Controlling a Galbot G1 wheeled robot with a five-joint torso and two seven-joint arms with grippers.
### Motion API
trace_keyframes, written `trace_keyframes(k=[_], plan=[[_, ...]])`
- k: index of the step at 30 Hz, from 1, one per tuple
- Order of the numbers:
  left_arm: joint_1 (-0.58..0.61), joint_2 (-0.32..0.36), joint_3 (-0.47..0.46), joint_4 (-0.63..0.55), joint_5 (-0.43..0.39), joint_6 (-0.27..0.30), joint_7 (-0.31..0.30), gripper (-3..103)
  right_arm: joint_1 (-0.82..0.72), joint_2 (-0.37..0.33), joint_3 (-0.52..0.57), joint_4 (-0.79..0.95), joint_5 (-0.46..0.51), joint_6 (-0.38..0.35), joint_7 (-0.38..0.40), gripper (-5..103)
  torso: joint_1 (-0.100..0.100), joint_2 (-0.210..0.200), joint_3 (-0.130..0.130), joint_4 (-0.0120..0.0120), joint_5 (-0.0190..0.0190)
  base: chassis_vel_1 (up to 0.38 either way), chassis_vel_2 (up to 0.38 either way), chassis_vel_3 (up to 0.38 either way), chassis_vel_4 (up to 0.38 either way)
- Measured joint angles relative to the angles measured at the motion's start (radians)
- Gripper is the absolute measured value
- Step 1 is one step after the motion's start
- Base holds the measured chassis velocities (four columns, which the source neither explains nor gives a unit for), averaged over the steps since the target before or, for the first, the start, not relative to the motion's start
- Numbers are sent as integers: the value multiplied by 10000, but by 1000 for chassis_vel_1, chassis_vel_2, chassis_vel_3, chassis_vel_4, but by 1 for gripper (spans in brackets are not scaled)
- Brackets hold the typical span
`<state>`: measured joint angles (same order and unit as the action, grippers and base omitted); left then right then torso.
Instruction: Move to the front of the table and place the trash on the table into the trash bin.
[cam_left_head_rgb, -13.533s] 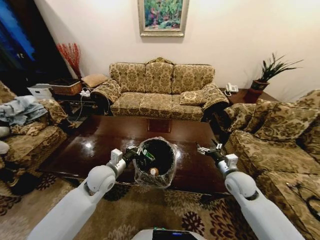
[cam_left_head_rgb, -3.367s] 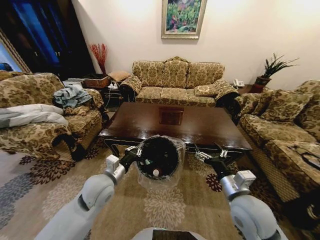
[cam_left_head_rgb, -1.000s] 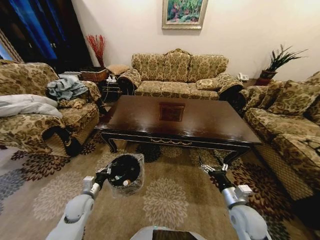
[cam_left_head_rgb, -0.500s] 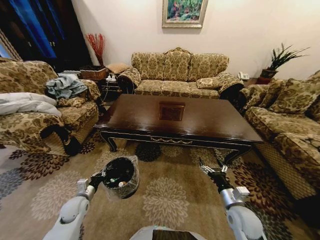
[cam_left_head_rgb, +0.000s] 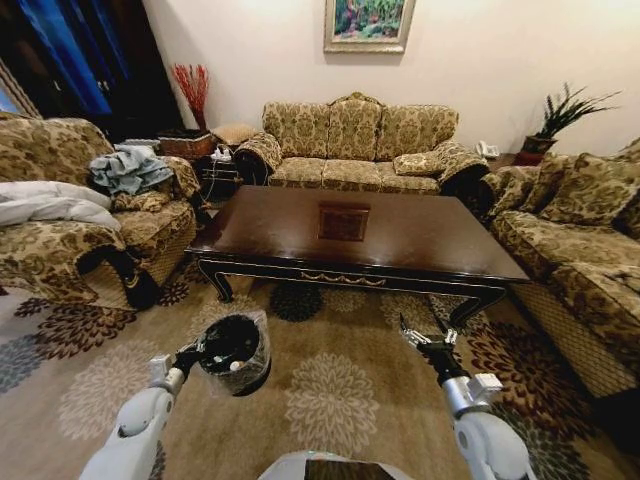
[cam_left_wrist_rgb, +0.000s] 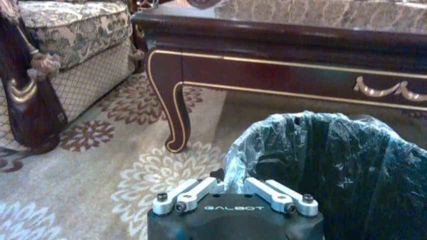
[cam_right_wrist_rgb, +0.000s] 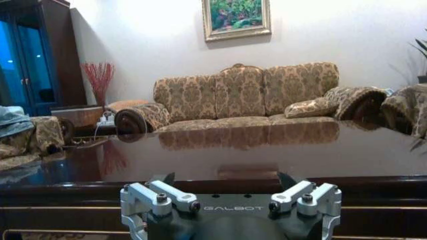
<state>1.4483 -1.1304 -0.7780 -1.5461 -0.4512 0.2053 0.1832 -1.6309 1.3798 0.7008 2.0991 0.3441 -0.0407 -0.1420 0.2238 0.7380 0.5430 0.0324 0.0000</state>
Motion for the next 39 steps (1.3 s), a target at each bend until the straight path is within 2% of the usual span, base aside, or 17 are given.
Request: trace_keyframes(k=[8, 17, 39], plan=[[-323, 47, 48, 791, -88, -400, 18, 4, 18, 178, 11, 40, 9, 33, 18, 100, -152, -360, -204, -2, -1, 0, 0, 0, 0], [-200, -248, 56, 983, 124, -959, -180, 4, -30, 362, -32, 53, -23, 122, 5, 100, -319, -742, -421, 0, -1, 0, 0, 0, 0], [-419, 23, 44, 1652, 100, -824, 196, 4, 109, 217, -39, -264, -5, 273, -33, 100, -730, -1752, -1021, -1, 0, 0, 0, 0, 0]])
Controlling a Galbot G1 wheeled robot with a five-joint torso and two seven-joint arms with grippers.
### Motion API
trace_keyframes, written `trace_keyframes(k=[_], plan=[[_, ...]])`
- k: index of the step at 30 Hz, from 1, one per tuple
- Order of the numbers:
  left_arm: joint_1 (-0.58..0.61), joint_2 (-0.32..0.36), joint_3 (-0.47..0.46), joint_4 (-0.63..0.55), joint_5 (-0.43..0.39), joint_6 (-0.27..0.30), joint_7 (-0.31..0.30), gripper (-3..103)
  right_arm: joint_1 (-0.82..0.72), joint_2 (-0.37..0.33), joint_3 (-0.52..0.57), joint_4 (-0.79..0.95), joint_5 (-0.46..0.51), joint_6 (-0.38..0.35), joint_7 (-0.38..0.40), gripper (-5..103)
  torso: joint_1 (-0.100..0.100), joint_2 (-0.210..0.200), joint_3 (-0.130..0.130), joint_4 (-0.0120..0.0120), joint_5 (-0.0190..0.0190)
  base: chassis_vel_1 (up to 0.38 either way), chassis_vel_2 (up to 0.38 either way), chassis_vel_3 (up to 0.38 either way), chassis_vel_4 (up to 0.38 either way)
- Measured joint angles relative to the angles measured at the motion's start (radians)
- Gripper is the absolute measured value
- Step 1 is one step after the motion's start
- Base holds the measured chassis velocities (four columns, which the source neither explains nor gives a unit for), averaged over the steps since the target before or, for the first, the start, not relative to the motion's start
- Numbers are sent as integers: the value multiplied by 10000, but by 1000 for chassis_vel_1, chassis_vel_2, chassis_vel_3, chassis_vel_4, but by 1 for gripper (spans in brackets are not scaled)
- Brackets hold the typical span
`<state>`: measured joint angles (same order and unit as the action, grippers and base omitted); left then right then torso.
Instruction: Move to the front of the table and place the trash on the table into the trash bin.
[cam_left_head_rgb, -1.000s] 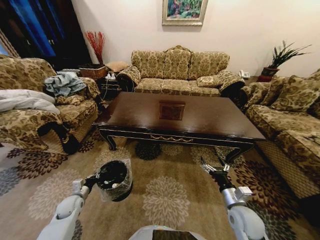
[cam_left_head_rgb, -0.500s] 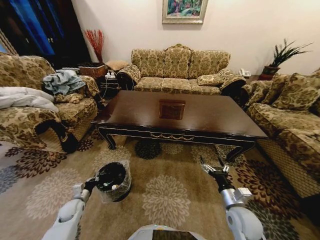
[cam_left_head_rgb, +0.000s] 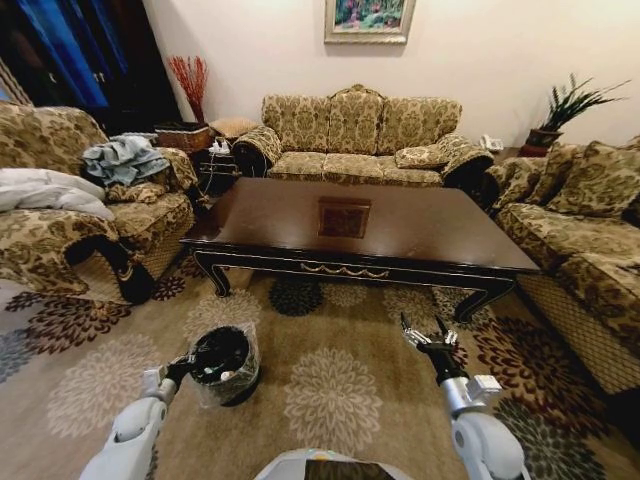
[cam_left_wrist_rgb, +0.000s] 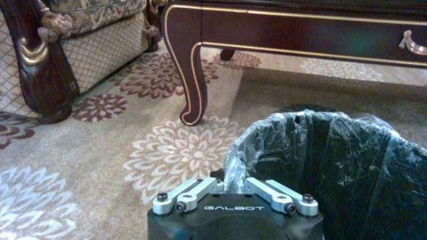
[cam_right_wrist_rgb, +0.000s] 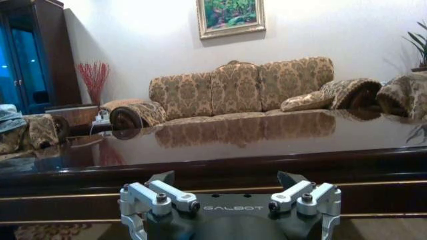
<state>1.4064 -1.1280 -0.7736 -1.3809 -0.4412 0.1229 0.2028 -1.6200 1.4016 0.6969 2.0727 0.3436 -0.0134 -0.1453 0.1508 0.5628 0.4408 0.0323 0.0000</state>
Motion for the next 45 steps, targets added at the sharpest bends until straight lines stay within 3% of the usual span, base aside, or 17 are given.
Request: trace_keyframes(k=[32, 45], plan=[[-322, 251, 170, 636, -488, -27, -384, 4, 33, 128, 60, -99, 12, 41, 14, 100, -526, -1310, -785, 0, 0, 0, 0, 0, 0], [-155, 237, -64, 177, -416, 72, -473, 4, 65, 145, 49, -288, 25, 82, -10, 100, -717, -1836, -1117, 0, 0, 0, 0, 0, 0]])
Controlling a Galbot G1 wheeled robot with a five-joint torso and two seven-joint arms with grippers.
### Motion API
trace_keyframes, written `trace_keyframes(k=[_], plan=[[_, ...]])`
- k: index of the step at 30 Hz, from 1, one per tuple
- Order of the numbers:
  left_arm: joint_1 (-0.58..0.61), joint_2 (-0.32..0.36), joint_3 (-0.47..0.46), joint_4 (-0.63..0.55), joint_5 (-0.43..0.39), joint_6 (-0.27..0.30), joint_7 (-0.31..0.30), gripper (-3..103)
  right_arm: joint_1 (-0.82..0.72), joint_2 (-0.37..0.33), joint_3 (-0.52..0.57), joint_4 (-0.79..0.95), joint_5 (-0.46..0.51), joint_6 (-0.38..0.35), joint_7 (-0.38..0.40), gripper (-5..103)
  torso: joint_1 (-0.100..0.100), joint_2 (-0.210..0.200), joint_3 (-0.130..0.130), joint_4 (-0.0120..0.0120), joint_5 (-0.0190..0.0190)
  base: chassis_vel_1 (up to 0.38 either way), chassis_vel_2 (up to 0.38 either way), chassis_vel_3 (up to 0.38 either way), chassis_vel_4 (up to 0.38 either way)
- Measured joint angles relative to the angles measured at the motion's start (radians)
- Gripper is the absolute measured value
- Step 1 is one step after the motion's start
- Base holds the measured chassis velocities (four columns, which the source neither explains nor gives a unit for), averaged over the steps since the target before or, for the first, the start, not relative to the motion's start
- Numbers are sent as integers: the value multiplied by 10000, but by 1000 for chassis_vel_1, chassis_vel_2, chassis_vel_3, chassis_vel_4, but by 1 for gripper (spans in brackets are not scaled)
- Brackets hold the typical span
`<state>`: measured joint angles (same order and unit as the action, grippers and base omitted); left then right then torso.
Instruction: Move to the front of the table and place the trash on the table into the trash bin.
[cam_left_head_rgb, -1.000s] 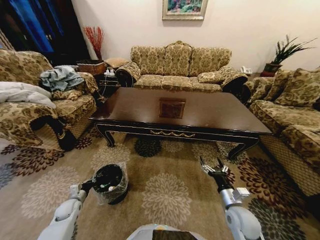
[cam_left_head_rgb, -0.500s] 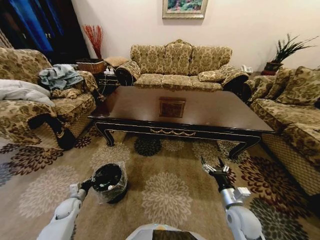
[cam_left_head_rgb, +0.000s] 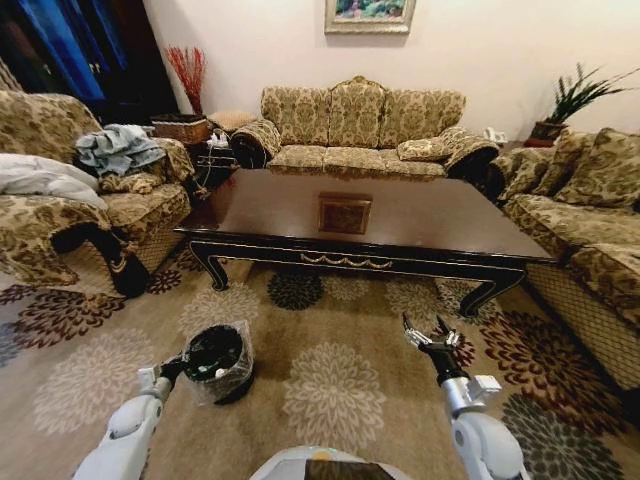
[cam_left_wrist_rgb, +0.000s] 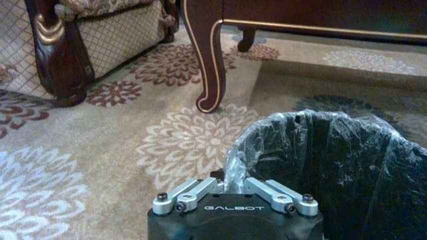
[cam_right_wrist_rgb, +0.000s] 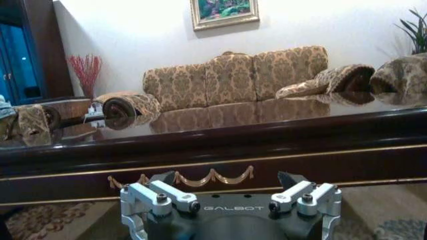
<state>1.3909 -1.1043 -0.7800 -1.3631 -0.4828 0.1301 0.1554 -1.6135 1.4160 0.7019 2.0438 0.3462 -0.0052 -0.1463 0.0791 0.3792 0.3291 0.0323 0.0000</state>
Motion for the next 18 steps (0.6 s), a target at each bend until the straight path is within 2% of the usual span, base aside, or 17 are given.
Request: trace_keyframes(k=[12, 14, 16, 17, 18], plan=[[8, 144, -7, -168, 138, 305, 44, 4, 4, 36, 25, -215, -4, 130, -49, 100, -177, -490, -313, 1, 0, 0, 0, 0, 0], [-28, 144, 7, -162, 128, 305, 54, 1, 2, 42, 30, -235, -2, 143, -56, 100, -193, -523, -329, 0, -1, 0, 0, 0, 0], [-98, 159, 46, -77, 111, 268, 61, 11, -2, 64, 49, -287, 0, 177, -73, 100, -215, -559, -350, -3, 5, 0, 0, 0, 0], [-98, 159, 46, -77, 111, 268, 61, 11, -2, 64, 49, -287, 0, 177, -73, 100, -215, -559, -350, -3, 5, 0, 0, 0, 0], [-125, 170, 57, -7, 93, 220, 69, 16, -5, 69, 65, -314, 2, 193, -80, 100, -219, -564, -352, 1, 13, 0, 0, 0, 0]])
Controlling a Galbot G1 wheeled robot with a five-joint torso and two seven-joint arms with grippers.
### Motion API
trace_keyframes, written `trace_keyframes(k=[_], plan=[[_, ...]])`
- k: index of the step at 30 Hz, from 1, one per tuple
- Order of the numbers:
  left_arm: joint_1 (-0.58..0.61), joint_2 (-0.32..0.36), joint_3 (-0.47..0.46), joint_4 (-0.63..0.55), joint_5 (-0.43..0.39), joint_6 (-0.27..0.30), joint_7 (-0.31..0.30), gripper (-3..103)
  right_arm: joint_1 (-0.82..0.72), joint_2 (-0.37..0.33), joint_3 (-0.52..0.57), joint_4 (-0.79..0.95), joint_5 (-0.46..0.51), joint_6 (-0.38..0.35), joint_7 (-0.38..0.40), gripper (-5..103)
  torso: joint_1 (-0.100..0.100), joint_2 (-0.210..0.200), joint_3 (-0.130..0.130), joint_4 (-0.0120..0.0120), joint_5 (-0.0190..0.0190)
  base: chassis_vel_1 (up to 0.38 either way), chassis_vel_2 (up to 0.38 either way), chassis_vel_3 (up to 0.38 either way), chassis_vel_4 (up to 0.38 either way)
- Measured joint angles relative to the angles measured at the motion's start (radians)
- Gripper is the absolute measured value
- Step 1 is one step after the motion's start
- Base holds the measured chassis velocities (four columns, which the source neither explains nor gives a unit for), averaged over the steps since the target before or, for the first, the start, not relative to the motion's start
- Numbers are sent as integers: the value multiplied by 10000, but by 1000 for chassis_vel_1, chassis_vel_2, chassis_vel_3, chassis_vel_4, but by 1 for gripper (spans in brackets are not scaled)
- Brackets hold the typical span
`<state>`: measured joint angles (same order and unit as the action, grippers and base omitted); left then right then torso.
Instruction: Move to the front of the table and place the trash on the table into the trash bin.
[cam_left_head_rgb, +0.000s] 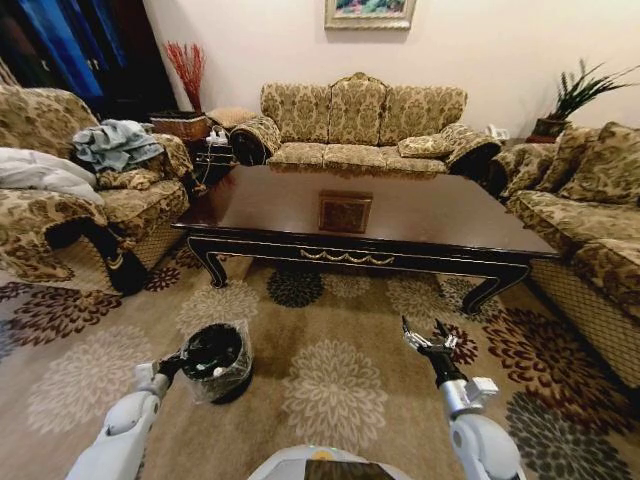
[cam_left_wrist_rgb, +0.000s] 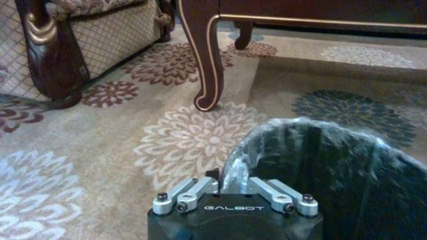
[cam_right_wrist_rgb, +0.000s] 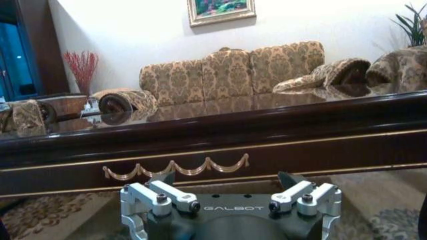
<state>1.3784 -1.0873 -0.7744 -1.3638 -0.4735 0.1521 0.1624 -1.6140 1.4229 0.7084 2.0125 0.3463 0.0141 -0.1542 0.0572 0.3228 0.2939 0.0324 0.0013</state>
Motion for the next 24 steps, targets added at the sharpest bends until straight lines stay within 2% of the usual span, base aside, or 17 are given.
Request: trace_keyframes(k=[1, 2, 3, 5, 6, 9, 10, 12, 13, 14, 16, 17, 19, 20, 22, 24], plan=[[-22, 0, 27, 51, -33, -26, -10, 16, 2, 1, 6, -12, 2, 8, -6, 100, -1, -1, 0, 1, -8, 0, 0, 0, 0], [-47, 2, 53, 102, -73, -38, -34, 22, 3, 0, 19, -17, 5, 13, -8, 100, -1, -1, 0, 0, -18, 0, 0, 0, 0], [-47, 2, 53, 102, -73, -38, -34, 22, 3, 0, 19, -17, 5, 13, -8, 100, -1, -1, 0, 0, -18, 0, 0, 0, 0], [-82, 25, 76, 175, -113, -69, -60, 32, 20, -5, 37, -27, 10, 13, -9, 100, -1, 3, 7, -2, -11, 0, 0, 0, 0], [-82, 25, 76, 175, -113, -69, -60, 32, 20, -5, 37, -27, 10, 13, -9, 100, -1, 3, 7, -2, -11, 0, 0, 0, 0], [-77, 95, 78, 183, -141, -80, -31, 48, 53, -9, 41, -35, 11, 10, -10, 100, 6, 23, 19, -1, -13, 0, 0, 0, 0], [-77, 95, 78, 183, -141, -80, -31, 48, 53, -9, 41, -35, 11, 10, -10, 100, 6, 23, 19, -1, -13, 0, 0, 0, 0], [-32, 199, 30, 99, -228, -54, -17, 59, 61, -7, 24, -62, 10, 7, -15, 100, 12, 37, 27, -1, -15, 0, 0, 0, 0], [-32, 199, 30, 99, -228, -54, -17, 59, 61, -7, 24, -62, 10, 7, -15, 100, 12, 37, 27, -1, -15, 0, 0, 0, 0], [4, 257, -12, 42, -256, -10, 3, 65, 67, 0, 17, -85, 7, 7, -23, 100, 14, 42, 30, -1, -14, 0, 0, 0, 0], [114, 376, -146, -121, -277, 93, 201, 76, 72, 36, -7, -127, 2, 11, -40, 100, 18, 53, 36, -1, -12, 0, 0, 0, 0], [114, 376, -146, -121, -277, 93, 201, 76, 72, 36, -7, -127, 2, 11, -40, 100, 18, 53, 36, -1, -12, 0, 0, 0, 0], [288, 479, -322, -369, -326, 162, 407, 86, 71, 87, -52, -177, -5, 50, -52, 100, 22, 62, 42, -1, -13, 0, 0, 0, 0], [288, 479, -322, -369, -326, 162, 407, 86, 71, 87, -52, -177, -5, 50, -52, 100, 22, 62, 42, -1, -13, 0, 0, 0, 0], [430, 527, -427, -597, -429, 244, 524, 97, 70, 111, -82, -225, -10, 88, -71, 100, 26, 69, 46, 0, -14, 0, 0, 0, 0], [572, 546, -540, -812, -460, 307, 785, 98, 77, 111, -97, -283, -10, 120, -82, 100, 28, 76, 50, -1, -13, 0, 0, 0, 0]])
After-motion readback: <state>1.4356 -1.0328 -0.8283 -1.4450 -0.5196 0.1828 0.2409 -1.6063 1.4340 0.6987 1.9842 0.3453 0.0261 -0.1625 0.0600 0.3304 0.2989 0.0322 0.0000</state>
